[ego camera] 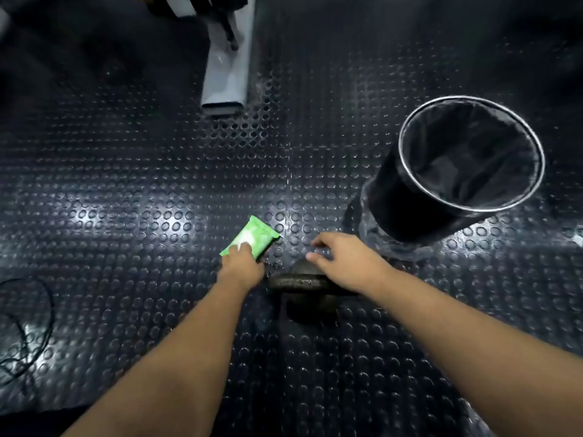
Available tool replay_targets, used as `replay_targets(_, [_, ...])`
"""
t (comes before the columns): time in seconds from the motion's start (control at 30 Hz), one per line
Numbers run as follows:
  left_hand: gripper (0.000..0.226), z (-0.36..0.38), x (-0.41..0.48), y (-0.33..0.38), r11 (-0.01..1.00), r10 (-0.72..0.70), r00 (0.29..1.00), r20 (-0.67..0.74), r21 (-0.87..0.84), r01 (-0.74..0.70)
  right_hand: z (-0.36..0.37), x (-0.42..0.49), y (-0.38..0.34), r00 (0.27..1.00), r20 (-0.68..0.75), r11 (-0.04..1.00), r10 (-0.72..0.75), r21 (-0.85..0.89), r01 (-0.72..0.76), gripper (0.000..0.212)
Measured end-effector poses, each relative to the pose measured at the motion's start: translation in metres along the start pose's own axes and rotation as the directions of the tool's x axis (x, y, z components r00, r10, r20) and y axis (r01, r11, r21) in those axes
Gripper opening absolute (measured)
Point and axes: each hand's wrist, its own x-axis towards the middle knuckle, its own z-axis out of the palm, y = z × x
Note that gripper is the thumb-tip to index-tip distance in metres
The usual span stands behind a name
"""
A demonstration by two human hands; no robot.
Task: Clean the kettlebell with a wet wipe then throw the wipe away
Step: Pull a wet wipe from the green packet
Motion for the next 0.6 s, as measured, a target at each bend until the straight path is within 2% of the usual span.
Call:
replay_targets(0.1, [0.054, 0.011, 0.006, -0.012, 0.996, -0.058, 0.995, 0.087, 0.075, 0.051, -0.004, 0.0, 0.002, 1.0, -0.003, 1.0, 0.002, -0.016, -0.003, 0.039])
replay_targets(0.17, [0.054, 0.019, 0.009, -0.019, 0.987, -0.065, 0.975, 0.212, 0.156, 0.032, -0.015, -0.001, -0.002, 0.999, 0.034, 0.998, -0.006, -0.066, 0.008, 0.036])
replay_targets(0.23, [0.057, 0.027, 0.008, -0.021, 0.983, -0.051, 0.96, 0.276, 0.186, -0.001, -0.034, 0.0, -0.009, 0.998, 0.048, 0.992, -0.028, -0.118, 0.033, 0.037])
replay_targets(0.3, [0.061, 0.028, 0.005, -0.022, 0.981, -0.055, 0.961, 0.273, 0.195, 0.001, -0.054, 0.0, -0.016, 0.999, 0.021, 0.986, -0.047, -0.158, 0.05, 0.037])
replay_targets(0.4, [0.073, 0.029, 0.001, -0.022, 0.978, -0.032, 0.956, 0.29, 0.207, -0.03, -0.071, -0.004, -0.024, 0.998, -0.036, 0.993, -0.058, -0.1, 0.054, 0.033])
replay_targets(0.6, [0.086, 0.03, -0.01, -0.026, 0.978, -0.024, 0.96, 0.278, 0.204, -0.034, -0.044, -0.01, -0.018, 0.997, -0.075, 0.999, -0.035, 0.003, 0.035, 0.028])
